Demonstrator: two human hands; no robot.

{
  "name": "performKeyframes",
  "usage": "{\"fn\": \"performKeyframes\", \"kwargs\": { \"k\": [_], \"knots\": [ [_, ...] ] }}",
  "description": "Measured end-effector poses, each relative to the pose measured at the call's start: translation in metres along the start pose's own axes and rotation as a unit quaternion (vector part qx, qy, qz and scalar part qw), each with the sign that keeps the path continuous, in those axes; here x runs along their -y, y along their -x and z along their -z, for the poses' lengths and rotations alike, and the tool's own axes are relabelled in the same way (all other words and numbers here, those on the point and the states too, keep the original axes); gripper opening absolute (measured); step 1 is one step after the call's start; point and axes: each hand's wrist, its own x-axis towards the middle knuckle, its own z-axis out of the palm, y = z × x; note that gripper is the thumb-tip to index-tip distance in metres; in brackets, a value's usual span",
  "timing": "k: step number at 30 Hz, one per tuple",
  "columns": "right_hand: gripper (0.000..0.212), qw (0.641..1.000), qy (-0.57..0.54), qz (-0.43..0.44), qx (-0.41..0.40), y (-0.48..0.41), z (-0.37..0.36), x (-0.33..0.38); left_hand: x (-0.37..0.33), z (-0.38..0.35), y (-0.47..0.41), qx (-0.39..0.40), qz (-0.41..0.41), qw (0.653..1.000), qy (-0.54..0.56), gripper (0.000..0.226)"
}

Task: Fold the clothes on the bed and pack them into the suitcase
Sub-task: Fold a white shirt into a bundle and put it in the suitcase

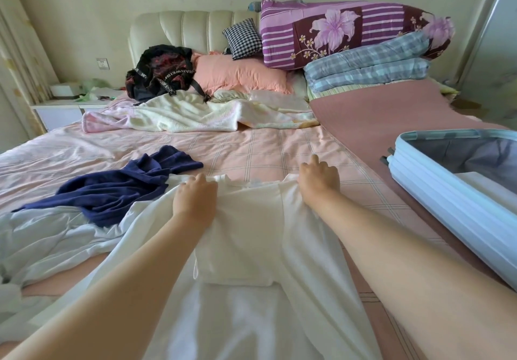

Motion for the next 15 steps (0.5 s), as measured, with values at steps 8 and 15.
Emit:
{"fn": "performKeyframes", "kwargs": {
  "k": [8,15],
  "knots": [
    [0.027,0.982,-0.172,0.052,-0.056,0.045,-0.002,0.030,-0.013,0.009,0.047,0.045,-0.217,0.948,0.230,0.048],
    [0.062,0.960,-0.178,0.124,0.176,0.099,0.004,0.025,0.018,0.024,0.089,0.202,-0.246,0.948,0.022,0.115]
  ]
}}
